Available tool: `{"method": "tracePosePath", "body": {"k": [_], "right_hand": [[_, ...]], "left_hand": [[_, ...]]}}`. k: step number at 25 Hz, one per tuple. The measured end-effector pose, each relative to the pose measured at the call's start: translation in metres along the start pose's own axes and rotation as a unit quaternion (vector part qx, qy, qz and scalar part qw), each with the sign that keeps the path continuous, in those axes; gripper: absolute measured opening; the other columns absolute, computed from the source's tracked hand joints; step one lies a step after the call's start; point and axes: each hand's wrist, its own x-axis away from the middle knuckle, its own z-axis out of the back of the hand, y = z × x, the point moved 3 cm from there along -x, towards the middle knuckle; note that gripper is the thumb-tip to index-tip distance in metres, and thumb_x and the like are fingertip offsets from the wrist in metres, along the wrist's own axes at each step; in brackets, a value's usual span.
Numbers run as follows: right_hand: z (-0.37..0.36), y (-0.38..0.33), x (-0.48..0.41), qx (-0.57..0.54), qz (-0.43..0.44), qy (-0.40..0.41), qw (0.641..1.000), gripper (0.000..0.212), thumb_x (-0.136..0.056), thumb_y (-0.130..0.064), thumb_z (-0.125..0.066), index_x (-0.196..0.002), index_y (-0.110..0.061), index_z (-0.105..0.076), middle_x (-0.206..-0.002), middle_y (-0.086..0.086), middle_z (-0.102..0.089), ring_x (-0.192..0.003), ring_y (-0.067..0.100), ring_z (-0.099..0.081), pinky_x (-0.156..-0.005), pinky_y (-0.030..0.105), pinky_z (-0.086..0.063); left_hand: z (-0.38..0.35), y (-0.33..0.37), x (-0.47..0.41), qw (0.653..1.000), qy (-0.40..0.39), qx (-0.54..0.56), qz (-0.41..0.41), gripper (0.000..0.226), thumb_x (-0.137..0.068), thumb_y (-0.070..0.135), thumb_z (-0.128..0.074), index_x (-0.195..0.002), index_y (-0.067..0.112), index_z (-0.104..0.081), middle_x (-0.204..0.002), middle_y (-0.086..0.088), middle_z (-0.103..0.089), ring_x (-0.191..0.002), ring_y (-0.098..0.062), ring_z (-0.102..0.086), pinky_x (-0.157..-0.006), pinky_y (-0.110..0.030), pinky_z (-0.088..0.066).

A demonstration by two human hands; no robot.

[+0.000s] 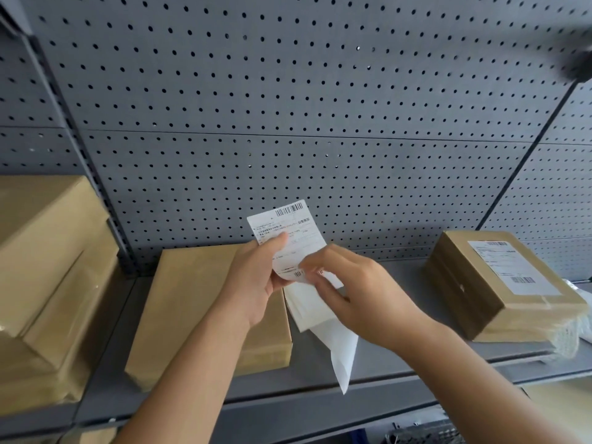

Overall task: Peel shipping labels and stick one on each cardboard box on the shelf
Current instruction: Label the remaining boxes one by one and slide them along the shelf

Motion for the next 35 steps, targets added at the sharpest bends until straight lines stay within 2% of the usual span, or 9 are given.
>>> {"method": "tracePosePath", "body": {"k": [3, 6, 8, 11, 17, 24, 29, 32, 35], "right_hand": [[0.001, -0.007, 0.003, -0.112, -0.015, -0.050, 0.992, 0.023, -0.094, -0.026, -0.066, -0.117, -0.023, -0.066, -0.116, -0.018, -0.063, -0.112, 0.004, -0.060, -0.093, 0.021, -0.048], [0.001, -0.001, -0.007, -0.221, -0.162, 0.058, 0.960, 0.019, -0.094, -0.024, -0.066, -0.113, -0.027, -0.067, -0.109, -0.017, -0.069, -0.106, -0.001, -0.063, -0.085, 0.010, -0.046], [-0.015, 0.003, -0.019, -0.297, -0.282, 0.022, 0.912, 0.017, -0.097, -0.031, -0.061, -0.113, -0.028, -0.066, -0.105, -0.012, -0.072, -0.098, 0.005, -0.068, -0.079, 0.019, -0.053], [-0.044, -0.005, -0.030, -0.392, -0.334, -0.049, 0.856, 0.018, -0.100, -0.026, -0.057, -0.105, -0.013, -0.069, -0.099, 0.002, -0.077, -0.088, 0.023, -0.073, -0.075, 0.034, -0.059], [-0.075, -0.014, -0.044, -0.430, -0.358, -0.004, 0.829, 0.013, -0.099, -0.012, -0.059, -0.102, -0.001, -0.066, -0.094, 0.009, -0.078, -0.078, 0.021, -0.074, -0.068, 0.032, -0.059], [-0.114, -0.018, -0.061, -0.366, -0.350, -0.012, 0.862, 0.012, -0.098, -0.014, -0.059, -0.097, -0.003, -0.064, -0.085, 0.009, -0.077, -0.065, 0.019, -0.072, -0.055, 0.026, -0.057], [-0.142, -0.002, -0.075, -0.201, -0.323, -0.048, 0.924, 0.006, -0.097, -0.022, -0.059, -0.096, -0.018, -0.062, -0.082, 0.004, -0.072, -0.061, 0.012, -0.066, -0.056, 0.029, -0.052], [-0.154, 0.005, -0.078, -0.144, -0.314, -0.060, 0.936, 0.004, -0.097, -0.023, -0.059, -0.099, -0.020, -0.057, -0.083, 0.002, -0.068, -0.073, 0.018, -0.067, -0.058, 0.028, -0.050], [-0.162, 0.009, -0.079, -0.119, -0.310, -0.071, 0.941, 0.014, -0.098, -0.022, -0.058, -0.109, -0.019, -0.051, -0.077, -0.001, -0.060, -0.068, 0.013, -0.059, -0.052, 0.024, -0.038]], "left_hand": [[0.018, 0.004, 0.007, 0.999, 0.012, -0.037, -0.034, 0.021, -0.103, 0.017, -0.054, -0.111, 0.020, -0.074, -0.103, -0.002, -0.080, -0.090, -0.021, -0.076, -0.077, -0.040, -0.059], [0.037, 0.012, 0.018, 0.997, 0.003, -0.063, -0.032, 0.018, -0.102, 0.018, -0.058, -0.108, 0.021, -0.074, -0.102, 0.003, -0.081, -0.093, -0.018, -0.076, -0.081, -0.038, -0.059], [0.051, 0.015, 0.024, 0.995, -0.015, -0.095, -0.022, 0.018, -0.101, 0.020, -0.060, -0.111, 0.021, -0.074, -0.104, 0.004, -0.080, -0.097, -0.017, -0.076, -0.081, -0.035, -0.059], [0.067, 0.020, 0.030, 0.992, -0.042, -0.121, -0.007, 0.020, -0.099, 0.023, -0.062, -0.114, 0.018, -0.075, -0.107, 0.000, -0.080, -0.101, -0.020, -0.076, -0.089, -0.040, -0.058], [0.115, 0.023, 0.036, 0.978, 0.029, -0.199, -0.049, 0.019, -0.099, 0.029, -0.064, -0.105, 0.015, -0.075, -0.098, 0.000, -0.081, -0.092, -0.020, -0.077, -0.087, -0.050, -0.057], [0.155, 0.019, 0.022, 0.943, 0.137, -0.290, -0.089, 0.014, -0.095, 0.023, -0.069, -0.088, 0.011, -0.074, -0.081, 0.004, -0.080, -0.066, -0.006, -0.072, -0.054, -0.018, -0.049], [0.171, 0.009, -0.004, 0.913, 0.167, -0.363, -0.081, 0.011, -0.092, 0.024, -0.074, -0.088, 0.014, -0.075, -0.079, 0.000, -0.077, -0.065, -0.015, -0.068, -0.065, -0.029, -0.057], [0.173, 0.004, -0.018, 0.889, 0.167, -0.419, -0.081, 0.014, -0.089, 0.028, -0.076, -0.093, 0.014, -0.076, -0.085, 0.002, -0.075, -0.075, -0.012, -0.069, -0.074, -0.034, -0.060], [0.173, 0.001, -0.027, 0.871, 0.171, -0.455, -0.070, 0.016, -0.089, 0.025, -0.077, -0.097, 0.012, -0.074, -0.091, 0.001, -0.074, -0.080, -0.013, -0.068, -0.068, -0.028, -0.056]]}}
